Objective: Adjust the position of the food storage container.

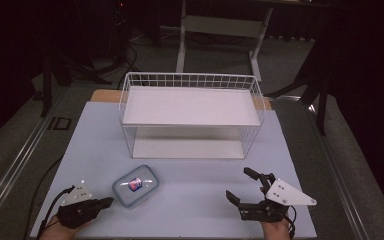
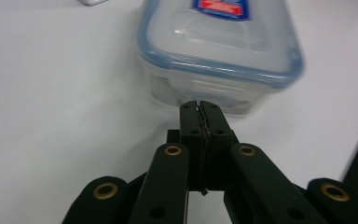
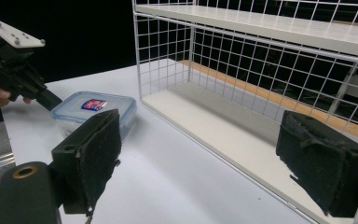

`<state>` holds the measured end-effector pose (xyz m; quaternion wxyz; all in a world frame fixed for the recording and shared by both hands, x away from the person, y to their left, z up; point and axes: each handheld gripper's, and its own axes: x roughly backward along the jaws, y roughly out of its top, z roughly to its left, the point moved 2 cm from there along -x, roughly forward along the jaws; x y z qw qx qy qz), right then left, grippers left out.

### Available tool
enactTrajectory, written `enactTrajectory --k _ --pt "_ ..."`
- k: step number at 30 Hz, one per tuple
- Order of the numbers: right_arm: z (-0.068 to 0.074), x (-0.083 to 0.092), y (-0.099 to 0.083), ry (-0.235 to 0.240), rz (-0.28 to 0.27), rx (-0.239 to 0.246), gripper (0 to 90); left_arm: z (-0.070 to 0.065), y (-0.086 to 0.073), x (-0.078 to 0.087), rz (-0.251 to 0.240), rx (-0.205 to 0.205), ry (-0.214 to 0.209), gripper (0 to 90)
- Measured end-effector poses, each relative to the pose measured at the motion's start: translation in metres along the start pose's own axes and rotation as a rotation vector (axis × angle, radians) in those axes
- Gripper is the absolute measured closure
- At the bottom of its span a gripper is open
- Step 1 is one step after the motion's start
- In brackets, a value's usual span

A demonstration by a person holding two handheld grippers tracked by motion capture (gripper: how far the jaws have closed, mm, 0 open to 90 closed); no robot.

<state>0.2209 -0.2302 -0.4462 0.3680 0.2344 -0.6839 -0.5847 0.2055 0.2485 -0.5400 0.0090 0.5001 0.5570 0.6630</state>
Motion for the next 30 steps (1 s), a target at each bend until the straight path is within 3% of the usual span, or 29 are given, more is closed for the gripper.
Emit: enactTrajectory --k 9,13,18,23,30 --pt "-0.001 0.001 -0.001 0.004 0.004 -0.01 14.1 0.008 0.01 -0.019 0.011 0.003 0.029 90.0" --pt "-0.001 0.0 -0.001 0.007 0.012 -0.006 14.1 0.011 0.02 -0.029 0.002 0.04 0.054 90.0" --pt "0.0 0.002 -0.002 0.005 0.01 -0.002 14.1 0.01 0.019 -0.023 -0.005 0.109 0.111 90.0" --pt "-0.001 0.0 -0.003 0.011 0.016 -0.01 14.1 0.006 0.023 -0.019 -0.02 0.106 0.101 90.0" --pt "0.001 -0.001 -0.002 0.011 0.017 0.003 14.1 0.013 0.03 -0.031 -0.025 0.11 0.097 90.0"
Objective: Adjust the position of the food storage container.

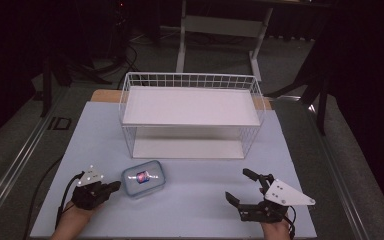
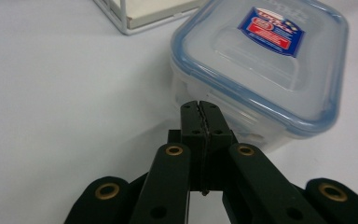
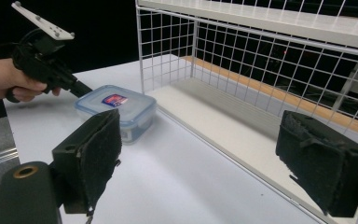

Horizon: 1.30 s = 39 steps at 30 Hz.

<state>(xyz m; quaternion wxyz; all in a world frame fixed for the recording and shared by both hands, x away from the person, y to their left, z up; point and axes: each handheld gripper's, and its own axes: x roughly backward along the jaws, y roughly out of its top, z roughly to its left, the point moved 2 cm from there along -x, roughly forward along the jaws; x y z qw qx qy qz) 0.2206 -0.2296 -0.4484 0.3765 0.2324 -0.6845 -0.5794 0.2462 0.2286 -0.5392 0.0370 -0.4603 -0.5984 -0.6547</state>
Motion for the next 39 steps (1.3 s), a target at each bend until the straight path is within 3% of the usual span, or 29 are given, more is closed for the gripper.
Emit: enactTrajectory --k 8,14,27,39 --pt "-0.001 -0.001 -0.002 0.007 0.012 -0.006 14.1 -0.012 0.016 -0.023 0.012 -0.042 -0.038 90.0" --pt "-0.001 -0.001 -0.002 0.006 0.013 -0.007 14.1 -0.017 0.025 -0.04 0.025 -0.057 -0.031 90.0" --pt "-0.001 -0.002 -0.002 0.01 0.018 -0.01 14.1 -0.027 0.044 -0.069 0.027 -0.063 -0.025 90.0" --pt "0.0 -0.003 -0.004 0.023 0.027 -0.01 14.2 -0.045 0.06 -0.092 0.019 -0.081 -0.053 90.0"
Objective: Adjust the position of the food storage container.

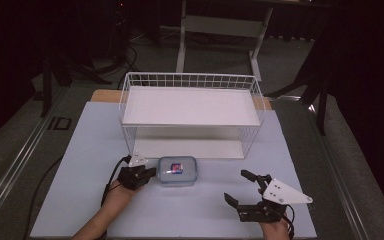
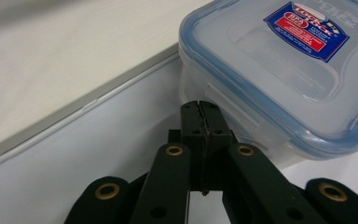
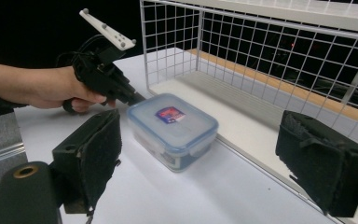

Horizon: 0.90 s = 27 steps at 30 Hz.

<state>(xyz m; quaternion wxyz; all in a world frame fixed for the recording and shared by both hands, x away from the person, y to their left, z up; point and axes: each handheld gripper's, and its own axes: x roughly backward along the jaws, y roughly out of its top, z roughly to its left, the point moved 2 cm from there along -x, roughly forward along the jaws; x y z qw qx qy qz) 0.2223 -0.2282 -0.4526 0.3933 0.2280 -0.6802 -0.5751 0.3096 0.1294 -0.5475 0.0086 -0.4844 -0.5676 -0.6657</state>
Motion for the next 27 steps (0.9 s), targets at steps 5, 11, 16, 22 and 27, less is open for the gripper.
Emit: enactTrajectory --k 5,11,16,22,27 --pt "0.0 0.0 0.0 0.0 0.003 -0.002 14.2 -0.006 0.005 -0.009 -0.009 -0.001 -0.039 90.0" --pt "-0.001 -0.001 -0.002 0.001 0.009 -0.008 14.2 -0.013 0.013 -0.019 0.002 -0.014 -0.052 90.0" --pt "-0.001 -0.002 -0.003 0.003 0.015 -0.011 14.2 -0.018 0.018 -0.026 -0.007 -0.017 -0.086 90.0" --pt "-0.002 -0.003 -0.004 0.004 0.018 -0.019 14.2 -0.023 0.025 -0.033 0.011 -0.034 -0.097 90.0" --pt "-0.003 -0.003 -0.004 0.002 0.021 -0.018 14.2 -0.028 0.027 -0.038 0.014 -0.042 -0.109 90.0"
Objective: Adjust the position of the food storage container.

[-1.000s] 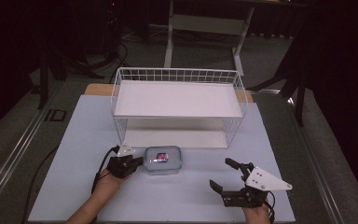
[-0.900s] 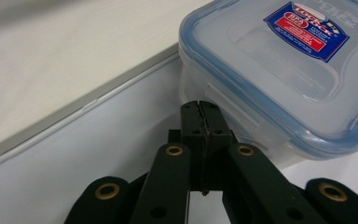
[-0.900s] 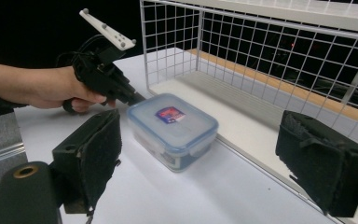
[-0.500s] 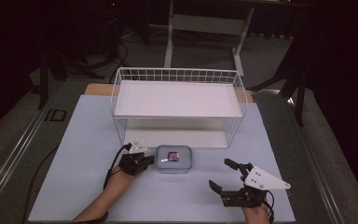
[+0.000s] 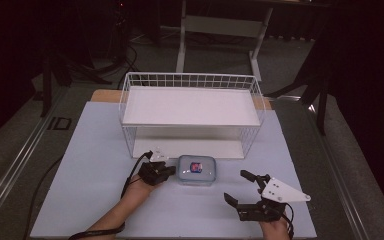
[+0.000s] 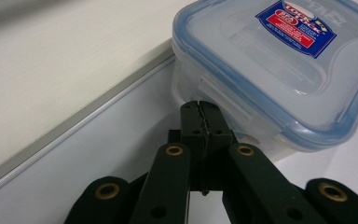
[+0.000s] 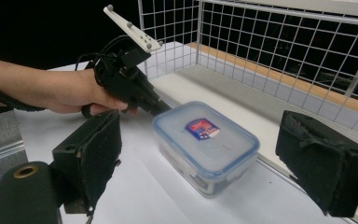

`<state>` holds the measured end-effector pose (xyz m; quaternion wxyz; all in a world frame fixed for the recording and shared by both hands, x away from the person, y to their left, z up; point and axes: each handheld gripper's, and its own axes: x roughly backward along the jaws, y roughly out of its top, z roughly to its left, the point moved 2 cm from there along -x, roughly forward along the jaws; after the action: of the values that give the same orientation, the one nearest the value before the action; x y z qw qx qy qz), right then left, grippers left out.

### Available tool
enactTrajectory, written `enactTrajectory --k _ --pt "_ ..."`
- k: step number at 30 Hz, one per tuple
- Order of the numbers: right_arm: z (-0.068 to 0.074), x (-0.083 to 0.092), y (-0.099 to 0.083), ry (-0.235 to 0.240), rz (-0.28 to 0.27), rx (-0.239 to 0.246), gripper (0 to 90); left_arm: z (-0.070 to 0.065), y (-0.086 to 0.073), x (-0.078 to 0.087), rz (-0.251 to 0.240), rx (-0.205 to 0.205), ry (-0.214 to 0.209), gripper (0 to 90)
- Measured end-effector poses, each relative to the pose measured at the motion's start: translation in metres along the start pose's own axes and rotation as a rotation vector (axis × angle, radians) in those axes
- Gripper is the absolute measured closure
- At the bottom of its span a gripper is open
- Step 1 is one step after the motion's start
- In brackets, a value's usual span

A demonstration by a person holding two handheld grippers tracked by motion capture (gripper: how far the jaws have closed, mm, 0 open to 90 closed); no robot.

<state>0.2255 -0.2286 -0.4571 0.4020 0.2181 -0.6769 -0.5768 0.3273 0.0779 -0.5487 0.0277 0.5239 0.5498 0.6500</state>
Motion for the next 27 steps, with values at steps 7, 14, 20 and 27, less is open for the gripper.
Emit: enactTrajectory --k 7,14,20,27 --pt "-0.001 0.001 -0.001 -0.004 0.001 -0.002 14.2 0.0 -0.005 0.017 -0.043 0.001 -0.043 88.9" --pt "0.002 -0.002 -0.001 -0.001 0.009 0.0 14.1 -0.007 -0.009 0.052 -0.127 0.018 -0.115 69.2" --pt "0.005 -0.006 -0.003 -0.005 0.032 0.008 13.6 -0.022 -0.01 0.071 -0.131 -0.007 -0.157 27.9" --pt "0.005 -0.013 -0.002 -0.013 0.066 0.03 13.8 -0.032 -0.002 0.086 -0.161 0.001 -0.207 3.1"
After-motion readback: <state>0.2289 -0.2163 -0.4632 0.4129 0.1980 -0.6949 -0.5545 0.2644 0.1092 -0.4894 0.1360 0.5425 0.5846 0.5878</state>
